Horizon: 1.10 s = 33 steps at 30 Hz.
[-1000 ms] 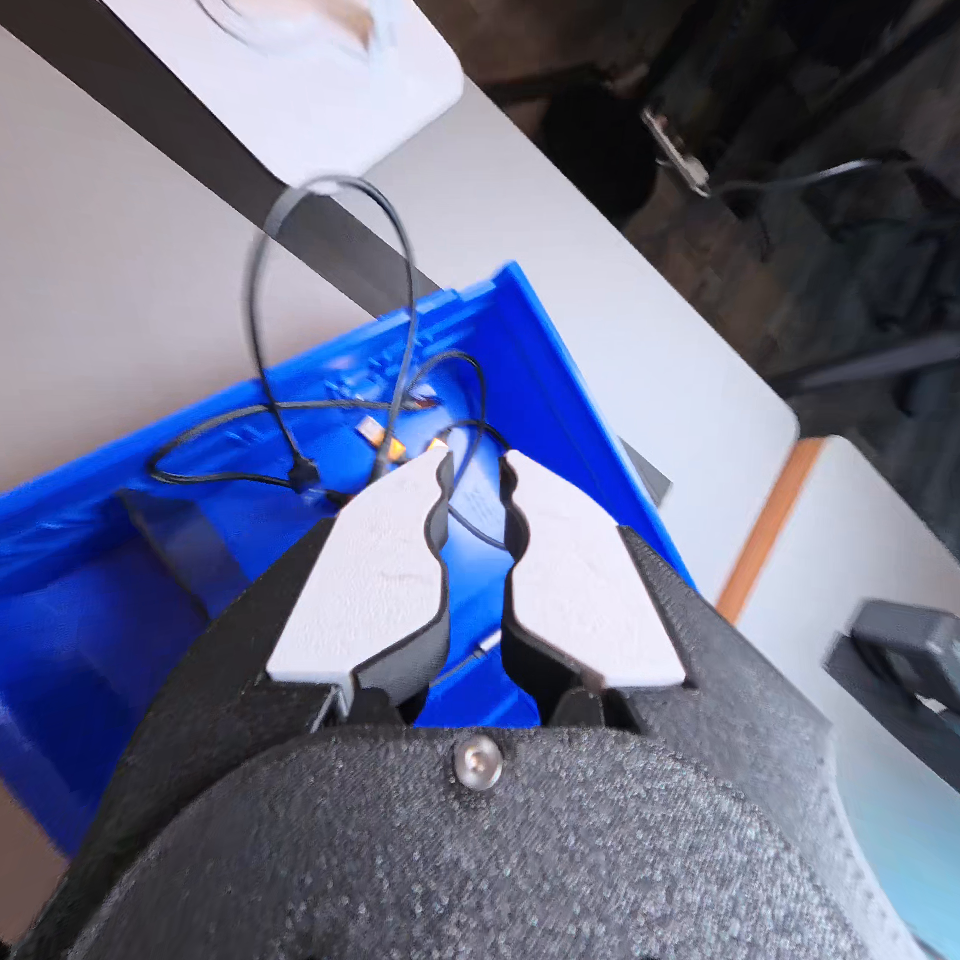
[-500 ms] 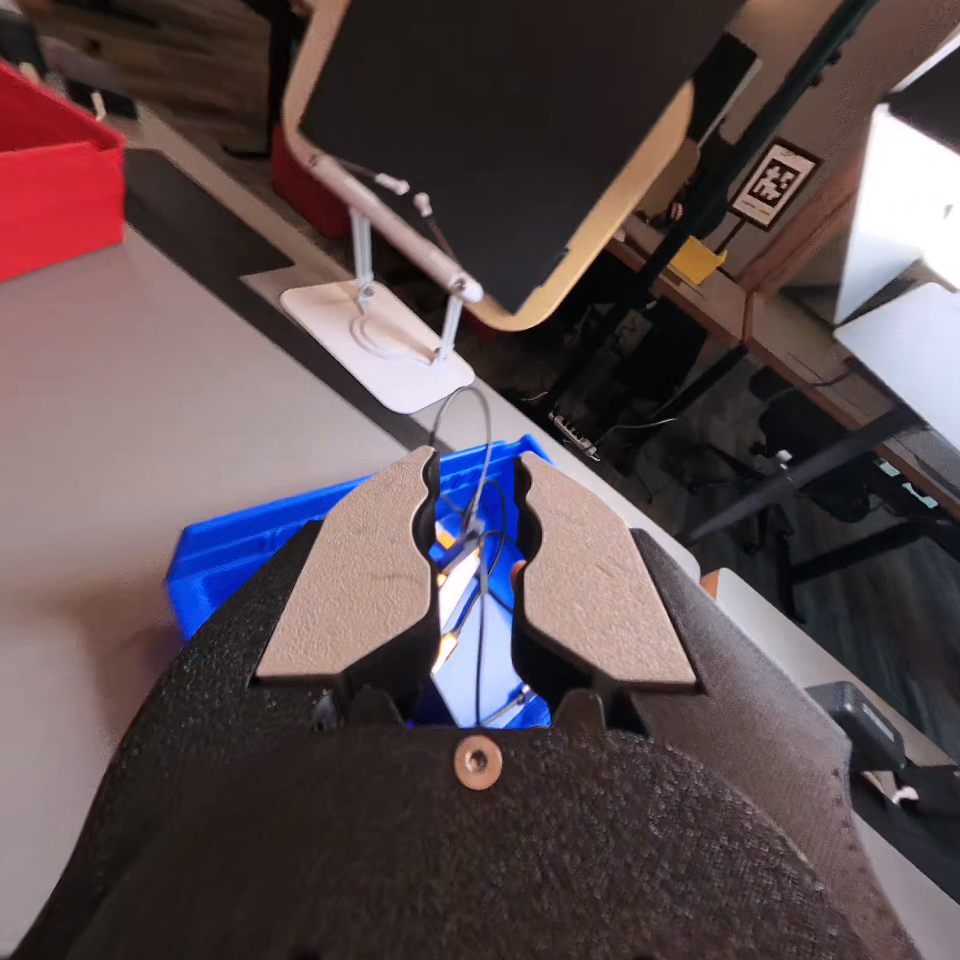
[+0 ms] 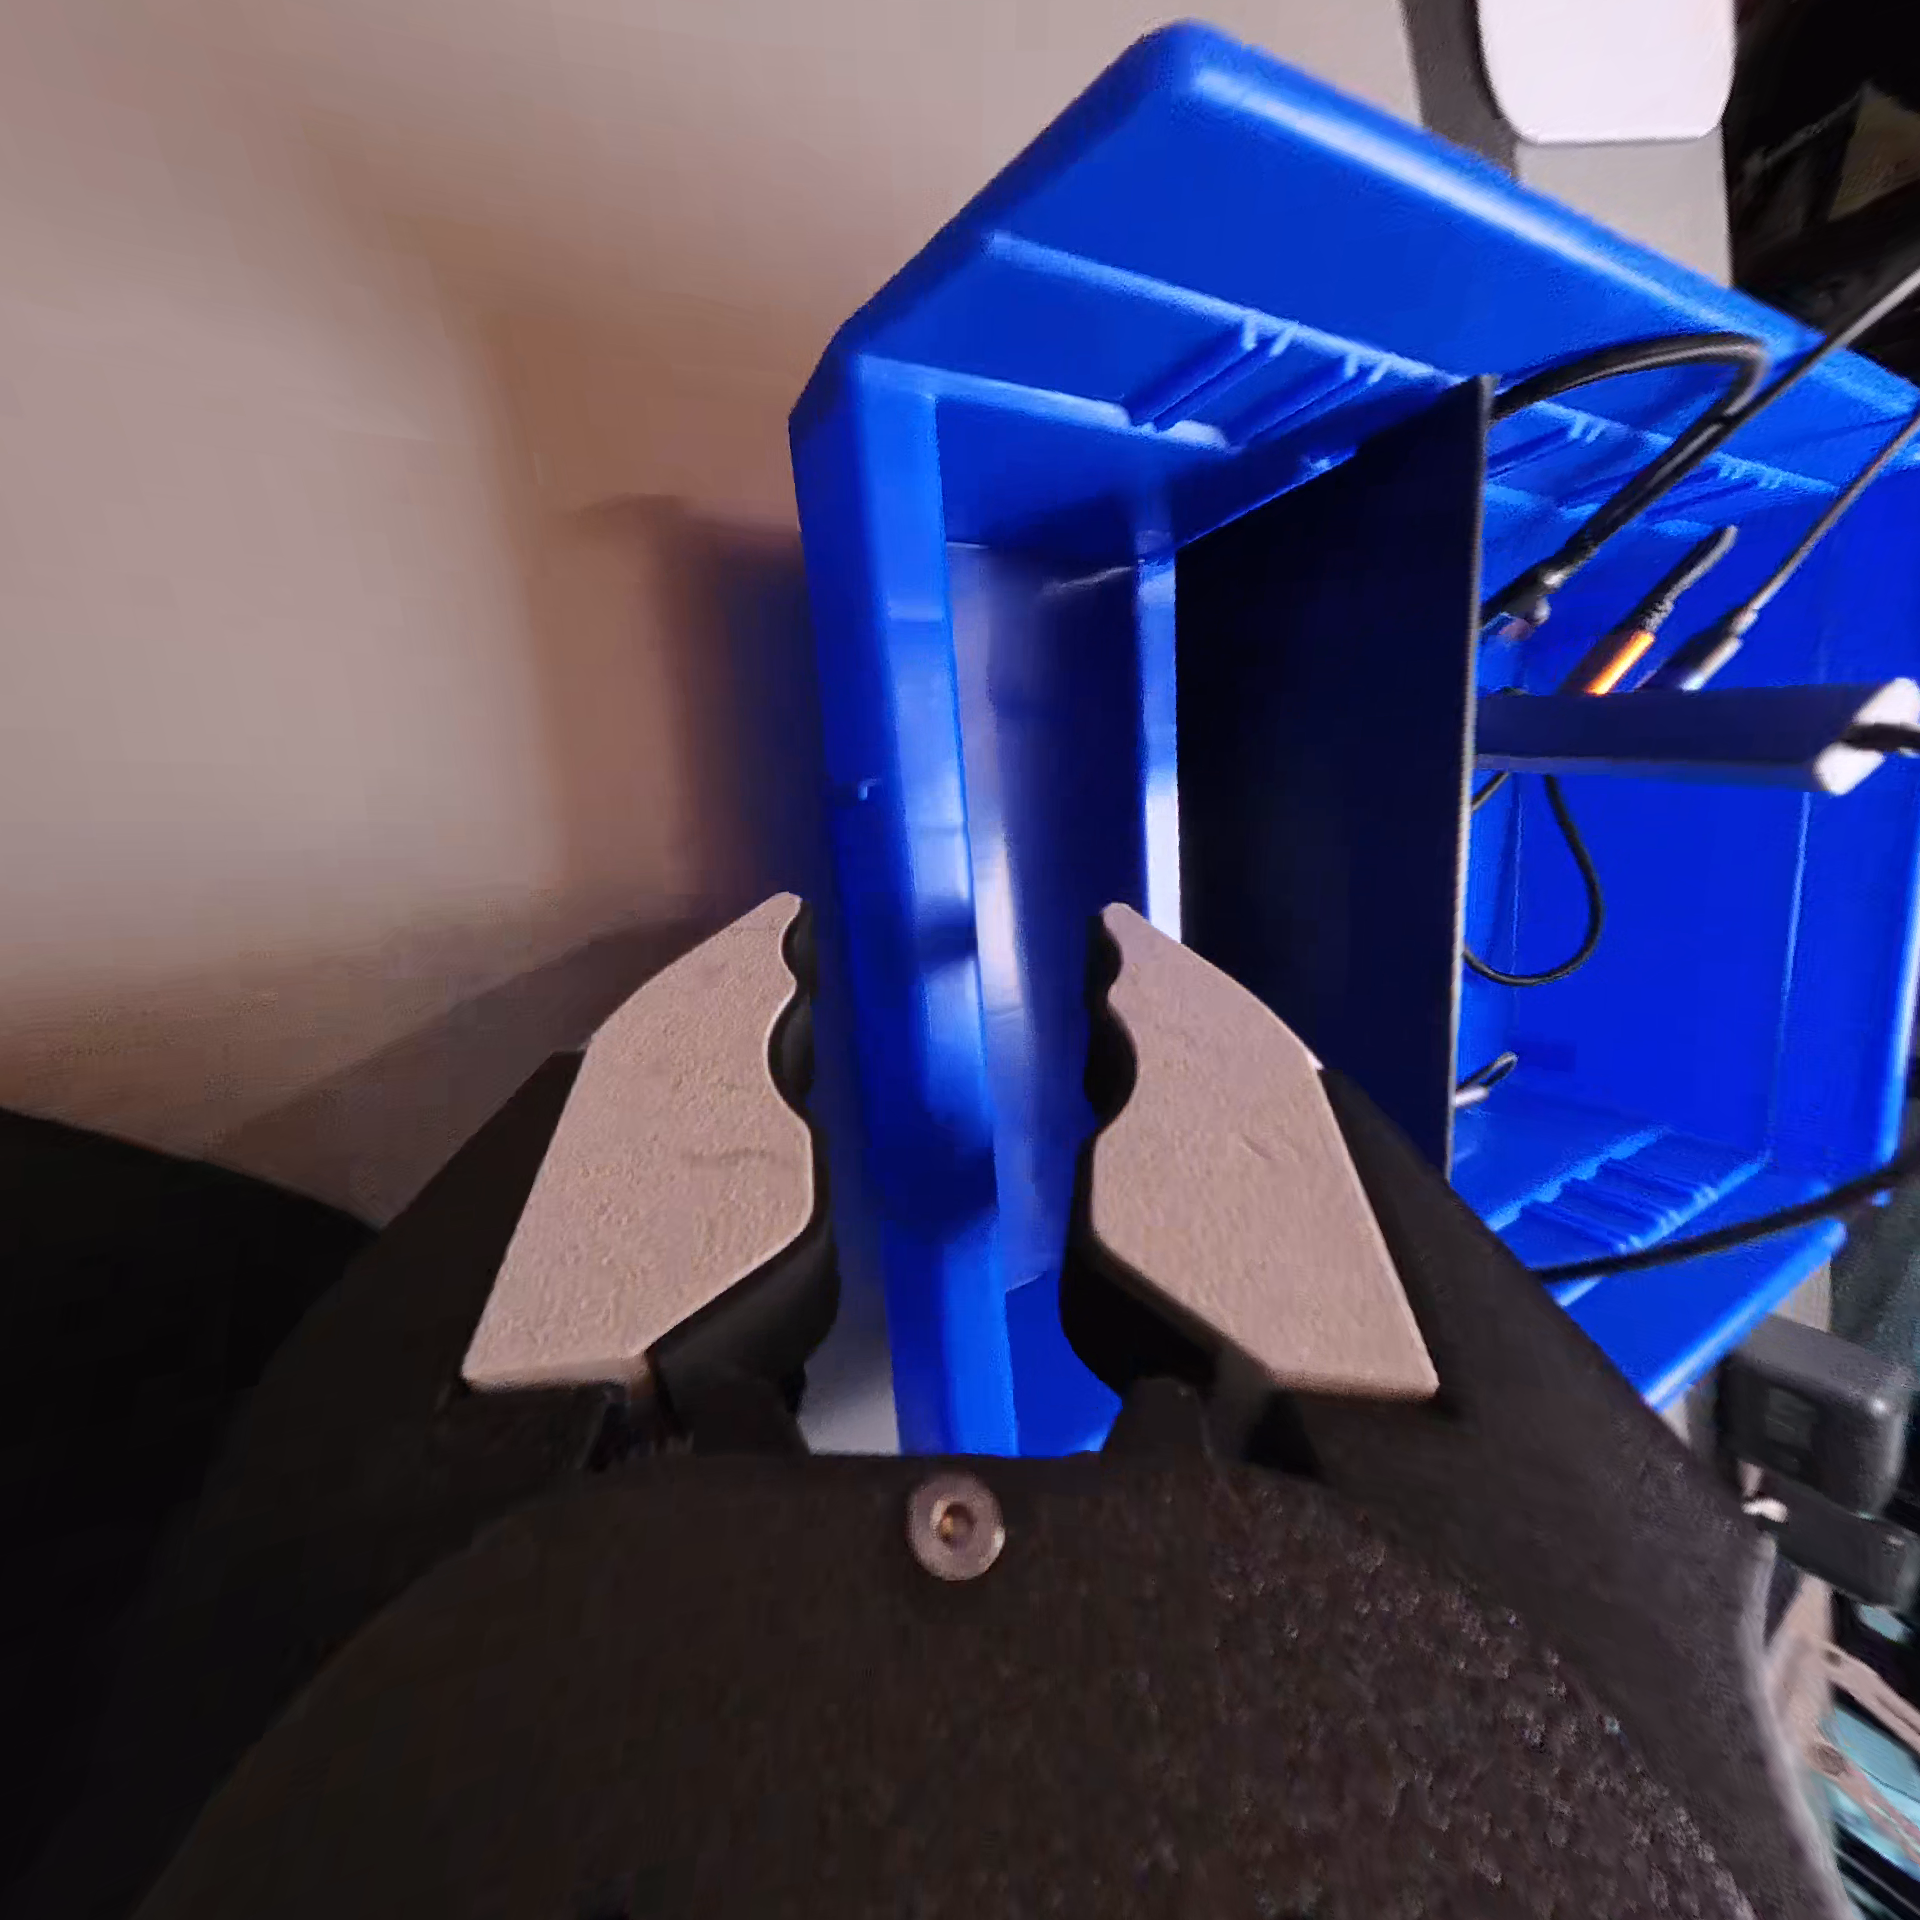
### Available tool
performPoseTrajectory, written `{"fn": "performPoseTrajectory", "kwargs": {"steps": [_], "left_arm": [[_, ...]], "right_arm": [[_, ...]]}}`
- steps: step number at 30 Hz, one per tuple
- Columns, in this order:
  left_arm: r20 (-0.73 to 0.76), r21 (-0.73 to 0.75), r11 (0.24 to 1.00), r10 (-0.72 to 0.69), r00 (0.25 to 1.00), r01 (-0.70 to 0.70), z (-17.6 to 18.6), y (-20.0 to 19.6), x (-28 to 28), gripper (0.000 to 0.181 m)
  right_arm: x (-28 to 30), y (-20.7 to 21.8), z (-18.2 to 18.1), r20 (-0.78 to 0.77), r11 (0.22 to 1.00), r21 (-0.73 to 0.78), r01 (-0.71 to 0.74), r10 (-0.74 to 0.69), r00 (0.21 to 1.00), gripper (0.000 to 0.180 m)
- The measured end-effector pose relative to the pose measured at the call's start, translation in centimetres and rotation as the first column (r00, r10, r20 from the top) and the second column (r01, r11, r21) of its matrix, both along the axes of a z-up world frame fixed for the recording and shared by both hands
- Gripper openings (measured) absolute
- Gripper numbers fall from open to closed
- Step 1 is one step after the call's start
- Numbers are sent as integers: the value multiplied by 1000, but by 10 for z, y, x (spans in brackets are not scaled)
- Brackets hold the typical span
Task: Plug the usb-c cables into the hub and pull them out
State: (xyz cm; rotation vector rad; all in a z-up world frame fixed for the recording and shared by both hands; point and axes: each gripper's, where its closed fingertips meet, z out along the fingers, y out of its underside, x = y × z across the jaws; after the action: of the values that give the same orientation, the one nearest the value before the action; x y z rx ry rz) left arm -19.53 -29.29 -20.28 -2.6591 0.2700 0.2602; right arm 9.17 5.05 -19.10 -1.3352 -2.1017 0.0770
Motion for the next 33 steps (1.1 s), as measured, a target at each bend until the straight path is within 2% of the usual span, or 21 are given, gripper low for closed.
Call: {"fn": "performPoseTrajectory", "kwargs": {"steps": [1, 2, 3, 5, 7, 11, 15, 19, 21, 23, 26, 28, 30, 33], "left_arm": [[-23, -37, 999, -22, 999, 21, -9, 0, -1, 61], [-11, -57, 997, -51, 999, 50, -15, 2, 2, 59], [21, -60, 995, -79, 997, 80, -20, 6, 8, 49], [31, -35, 993, -112, 993, 113, -22, 17, 14, 31], [-16, -32, 992, -123, 992, 122, -22, 29, 15, 29], [-54, -35, 984, -175, 983, 173, -21, 58, 29, 28], [-59, -24, 950, -311, 949, 310, -20, 96, 61, 28], [-113, -5, 882, -469, 876, 472, -16, 143, 90, 29], [-166, 27, 863, -493, 854, 504, -8, 165, 95, 31], [-173, 115, 874, -450, 876, 471, 9, 181, 98, 35], [-114, 309, 856, -399, 910, 414, 44, 182, 112, 36], [-21, 434, 830, -380, 925, 351, 62, 174, 129, 36], [115, 525, 809, -373, 921, 263, 72, 165, 152, 37], [294, 596, 796, -339, 894, 106, 75, 162, 188, 40]], "right_arm": [[-3, 3, -7, 34, 1000, 22, -2, 1, 999, 49], [-5, 6, -14, 72, 1000, 30, -2, 0, 997, 49], [-7, 5, -20, 102, 1000, 18, -5, 3, 995, 45], [-13, -1, -28, 133, 999, -3, -36, 36, 990, 29], [-21, -3, -28, 122, 996, 52, -76, 69, 990, 29], [-30, -19, -28, 113, 992, 55, -111, 104, 988, 29], [-26, -52, -28, 118, 976, 74, -206, 196, 973, 29], [-19, -94, -26, 99, 948, 86, -306, 298, 950, 30], [-16, -122, -14, 24, 937, 78, -341, 340, 940, 33], [-9, -150, 20, -137, 940, 20, -340, 340, 930, 38], [18, -166, 82, -428, 946, -154, -285, 196, 882, 33], [42, -144, 104, -549, 958, -236, -163, 7, 836, 31], [70, -100, 110, -629, 968, -247, 44, -195, 752, 33], [101, -54, 87, -645, 886, -391, 250, -458, 612, 42]]}}
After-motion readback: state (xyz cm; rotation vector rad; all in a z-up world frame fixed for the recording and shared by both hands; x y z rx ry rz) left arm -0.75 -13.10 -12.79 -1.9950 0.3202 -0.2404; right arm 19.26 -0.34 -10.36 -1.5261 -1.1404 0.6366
